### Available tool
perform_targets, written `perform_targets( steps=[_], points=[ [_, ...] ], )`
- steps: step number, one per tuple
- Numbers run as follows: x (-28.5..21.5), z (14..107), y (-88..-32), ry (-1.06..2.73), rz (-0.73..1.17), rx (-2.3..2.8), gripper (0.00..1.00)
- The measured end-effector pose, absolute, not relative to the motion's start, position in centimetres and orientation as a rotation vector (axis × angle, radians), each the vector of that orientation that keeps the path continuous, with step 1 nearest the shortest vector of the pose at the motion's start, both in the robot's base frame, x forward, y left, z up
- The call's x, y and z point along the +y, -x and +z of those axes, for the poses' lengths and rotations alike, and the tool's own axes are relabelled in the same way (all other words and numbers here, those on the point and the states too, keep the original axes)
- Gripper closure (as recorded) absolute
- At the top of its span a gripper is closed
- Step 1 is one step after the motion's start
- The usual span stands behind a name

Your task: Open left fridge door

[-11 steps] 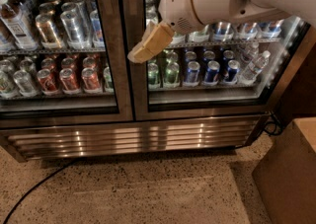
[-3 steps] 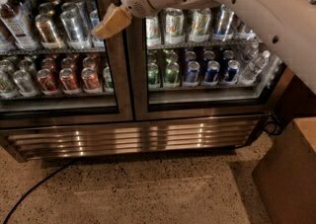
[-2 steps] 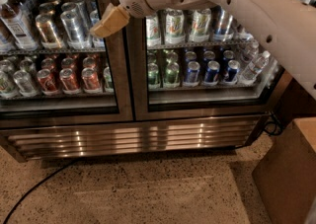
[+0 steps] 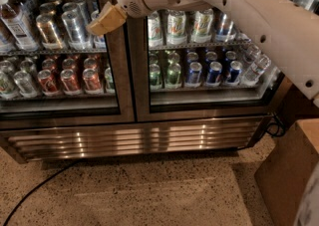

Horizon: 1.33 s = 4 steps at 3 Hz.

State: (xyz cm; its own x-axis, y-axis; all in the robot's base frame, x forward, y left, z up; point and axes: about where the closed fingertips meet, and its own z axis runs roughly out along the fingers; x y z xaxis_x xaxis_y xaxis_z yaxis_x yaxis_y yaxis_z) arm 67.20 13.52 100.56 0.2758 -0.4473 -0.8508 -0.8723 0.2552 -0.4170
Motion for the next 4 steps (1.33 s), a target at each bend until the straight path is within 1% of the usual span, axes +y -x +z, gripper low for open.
perform_targets(
  steps=[1,2,3,4],
  points=[
    [14.2,100.8,-67.3,1.366,0.475,1.331,0.12],
    [14.8,100.9,-67.6,1.353,0.511,1.313,0.31],
    [15.9,101.0,-68.3,1.333,0.586,1.277,0.54],
    [15.5,101.0,-68.6,1.333,0.586,1.277,0.78]
  ],
)
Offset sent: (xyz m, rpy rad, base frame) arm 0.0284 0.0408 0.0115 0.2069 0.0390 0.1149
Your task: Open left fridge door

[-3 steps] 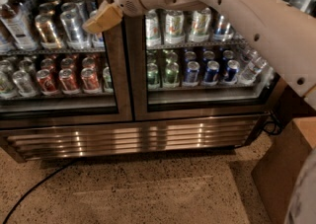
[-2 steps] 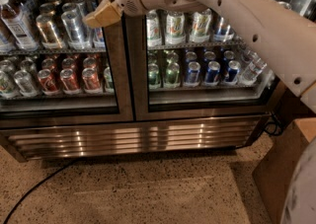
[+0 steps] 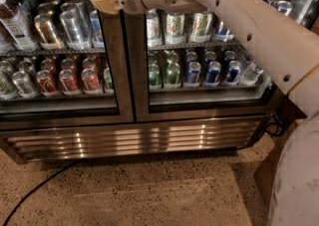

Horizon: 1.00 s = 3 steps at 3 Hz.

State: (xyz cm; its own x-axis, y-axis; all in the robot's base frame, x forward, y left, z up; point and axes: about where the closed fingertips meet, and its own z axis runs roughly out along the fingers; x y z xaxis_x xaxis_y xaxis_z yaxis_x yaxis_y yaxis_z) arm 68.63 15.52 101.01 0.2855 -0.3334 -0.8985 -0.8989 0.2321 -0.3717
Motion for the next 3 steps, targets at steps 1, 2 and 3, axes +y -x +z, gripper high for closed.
perform_targets(
  steps=[1,2,3],
  points=[
    [15.5,101.01,-68.65,1.333,0.586,1.277,0.99],
    [15.13,101.0,-69.13,1.333,0.587,1.277,1.0],
    [15.09,101.1,-69.28,1.336,0.601,1.284,1.0]
  ],
)
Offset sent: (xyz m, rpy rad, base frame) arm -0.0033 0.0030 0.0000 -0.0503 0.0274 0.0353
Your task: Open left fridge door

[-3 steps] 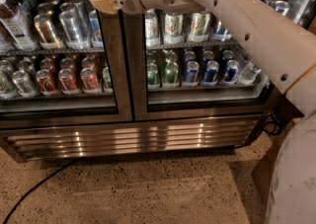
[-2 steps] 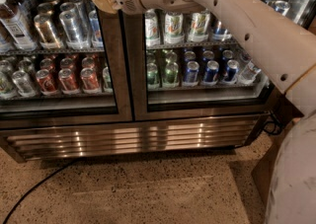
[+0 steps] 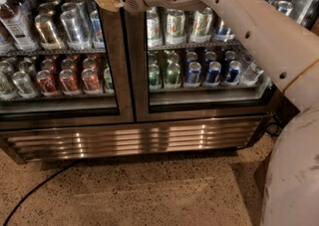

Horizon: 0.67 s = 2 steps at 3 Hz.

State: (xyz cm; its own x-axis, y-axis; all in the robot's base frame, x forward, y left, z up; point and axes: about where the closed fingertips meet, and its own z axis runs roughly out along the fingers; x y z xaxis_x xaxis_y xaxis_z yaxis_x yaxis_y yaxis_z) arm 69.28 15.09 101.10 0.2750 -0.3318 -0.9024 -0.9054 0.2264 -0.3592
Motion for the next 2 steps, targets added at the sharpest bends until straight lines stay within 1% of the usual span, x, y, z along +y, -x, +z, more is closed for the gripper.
perform_targets(
  steps=[2],
  points=[
    [15.16,101.17,-68.98,1.357,0.631,1.28,1.0]
  ],
)
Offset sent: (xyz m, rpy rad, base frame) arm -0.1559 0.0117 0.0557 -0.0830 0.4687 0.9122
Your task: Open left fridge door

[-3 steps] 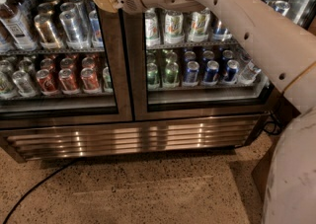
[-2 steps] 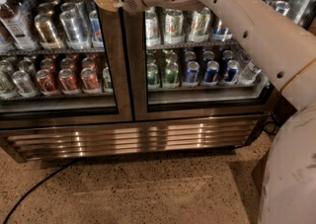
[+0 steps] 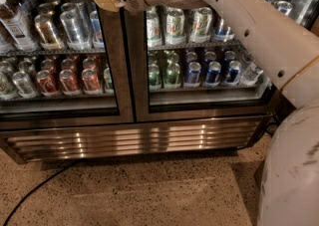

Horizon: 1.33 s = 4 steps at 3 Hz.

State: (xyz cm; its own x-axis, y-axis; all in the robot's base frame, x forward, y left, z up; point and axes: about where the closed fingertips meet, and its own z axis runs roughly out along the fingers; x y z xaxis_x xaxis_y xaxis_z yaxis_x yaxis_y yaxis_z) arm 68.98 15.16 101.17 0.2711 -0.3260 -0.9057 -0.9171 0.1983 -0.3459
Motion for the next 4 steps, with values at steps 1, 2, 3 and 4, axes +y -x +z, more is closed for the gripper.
perform_targets(
  steps=[1,2,3,4],
  points=[
    [14.9,101.17,-68.98,1.357,0.631,1.28,1.0],
    [14.9,101.17,-68.98,1.357,0.631,1.28,0.81],
    [14.71,101.71,-68.83,1.357,0.631,1.28,0.58],
    [14.68,101.79,-68.79,1.357,0.631,1.28,0.35]
  ],
)
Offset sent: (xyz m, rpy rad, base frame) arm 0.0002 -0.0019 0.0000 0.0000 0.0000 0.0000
